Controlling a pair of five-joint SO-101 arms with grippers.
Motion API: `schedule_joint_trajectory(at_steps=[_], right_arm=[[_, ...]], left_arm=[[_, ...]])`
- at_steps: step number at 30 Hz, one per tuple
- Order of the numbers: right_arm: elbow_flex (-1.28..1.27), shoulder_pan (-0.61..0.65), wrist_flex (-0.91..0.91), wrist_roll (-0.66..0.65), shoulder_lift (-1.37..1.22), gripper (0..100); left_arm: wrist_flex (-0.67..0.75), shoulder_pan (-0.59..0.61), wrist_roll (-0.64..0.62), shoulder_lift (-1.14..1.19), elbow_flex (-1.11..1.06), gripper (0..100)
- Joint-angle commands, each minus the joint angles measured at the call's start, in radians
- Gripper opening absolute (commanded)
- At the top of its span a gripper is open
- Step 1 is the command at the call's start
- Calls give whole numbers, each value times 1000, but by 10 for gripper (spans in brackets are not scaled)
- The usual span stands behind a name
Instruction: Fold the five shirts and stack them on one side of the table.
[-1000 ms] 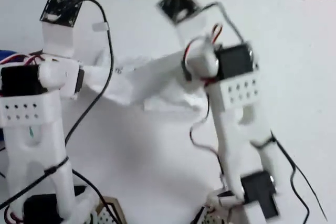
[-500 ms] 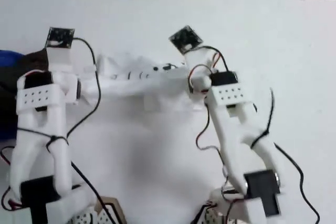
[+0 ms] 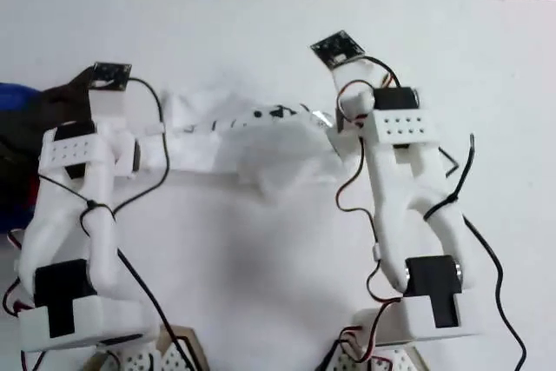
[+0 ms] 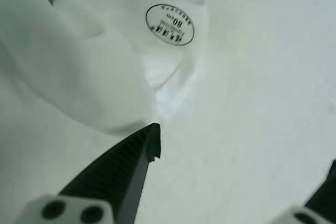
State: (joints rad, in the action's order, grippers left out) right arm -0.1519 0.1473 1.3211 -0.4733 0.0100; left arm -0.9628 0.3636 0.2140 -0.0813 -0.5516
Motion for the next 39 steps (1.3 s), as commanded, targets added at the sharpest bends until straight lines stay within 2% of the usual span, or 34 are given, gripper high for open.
schedule_joint_trajectory(at_steps=[1, 4, 8, 11, 14, 18, 22, 25, 28, 30, 39], right_arm=[[98, 19, 134, -6, 4, 464], [106, 67, 226, -18, -4, 406], [54, 183, 298, -140, 2, 288], [-25, 262, 280, -189, -10, 299], [-97, 289, 171, -190, -38, 310], [-104, 246, -13, -190, -147, 309], [3, 168, -183, -186, -294, 309], [167, 110, -223, -57, -397, 310], [331, 67, -211, 87, -486, 310], [425, 56, -162, 138, -532, 310], [674, 13, 154, 146, -578, 309]], left_arm=[[21, 11, 2, -6, 10, 24], [21, 11, 2, -6, 12, 24], [21, 11, 2, -6, 12, 24], [21, 11, 2, -6, 12, 24], [21, 11, 2, -6, 12, 24], [21, 11, 2, -6, 12, 24], [21, 11, 2, -6, 12, 24], [21, 11, 2, -6, 12, 24], [21, 11, 2, -6, 12, 24], [21, 12, 2, -6, 12, 24], [21, 12, -3, -6, 12, 24]])
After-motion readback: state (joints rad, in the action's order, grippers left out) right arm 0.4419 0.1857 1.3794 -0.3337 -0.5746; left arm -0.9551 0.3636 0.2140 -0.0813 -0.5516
